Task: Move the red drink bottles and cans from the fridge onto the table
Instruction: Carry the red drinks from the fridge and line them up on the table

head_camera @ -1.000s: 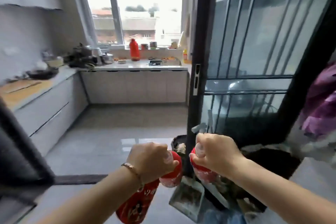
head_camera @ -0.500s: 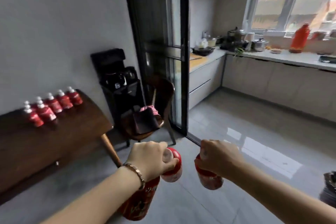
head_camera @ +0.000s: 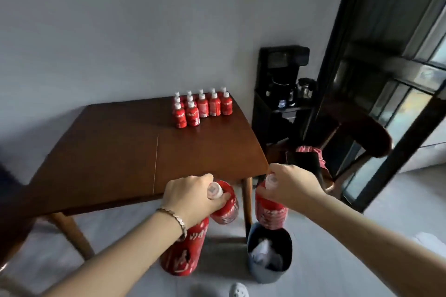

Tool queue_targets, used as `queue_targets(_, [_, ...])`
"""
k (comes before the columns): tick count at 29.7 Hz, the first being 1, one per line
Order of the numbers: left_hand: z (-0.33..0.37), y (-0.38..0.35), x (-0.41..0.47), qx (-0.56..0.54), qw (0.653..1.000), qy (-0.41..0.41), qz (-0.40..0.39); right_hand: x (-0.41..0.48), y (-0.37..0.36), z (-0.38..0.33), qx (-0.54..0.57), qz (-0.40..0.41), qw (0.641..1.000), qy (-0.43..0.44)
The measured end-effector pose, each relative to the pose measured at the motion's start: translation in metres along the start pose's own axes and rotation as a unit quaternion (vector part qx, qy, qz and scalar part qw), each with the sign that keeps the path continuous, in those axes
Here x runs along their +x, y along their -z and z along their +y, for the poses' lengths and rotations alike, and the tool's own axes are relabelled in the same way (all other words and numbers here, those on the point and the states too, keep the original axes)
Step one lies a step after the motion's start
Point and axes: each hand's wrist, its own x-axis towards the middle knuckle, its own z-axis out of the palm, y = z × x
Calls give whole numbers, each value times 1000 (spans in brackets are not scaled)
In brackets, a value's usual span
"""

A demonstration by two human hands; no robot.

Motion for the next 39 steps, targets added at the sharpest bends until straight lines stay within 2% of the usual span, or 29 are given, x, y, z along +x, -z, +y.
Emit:
queue_targets(3, [-52, -6, 64, 1, 998, 59, 3, 92, -11, -27, 2, -23, 999, 46])
queue_targets(8, [-118, -8, 156, 6, 994, 114, 4, 224, -22, -61, -4, -47, 995, 89])
queue_targets(16, [-211, -21, 264, -29, 985, 168, -19, 385, -63, -105, 25, -79, 995, 54])
queue_targets(23, [-291, -48, 370, -32, 988, 129, -78, 496, -120, -132, 88, -103, 989, -66])
queue_targets(29, [-323, -68, 441, -71, 990, 74, -100, 572, -144, -136, 151, -89, 971, -164])
queue_targets(33, [-328, -90, 472, -41, 994, 38, -90, 628, -151, -134, 144, -66, 973, -166])
queue_targets(36, [-323, -109, 489, -25, 992, 36, -121, 662, -158, -136, 138, -80, 978, -138])
queue_targets(39, [-318, -125, 500, -51, 989, 42, -134, 683, -170, -139, 192, -104, 968, -120])
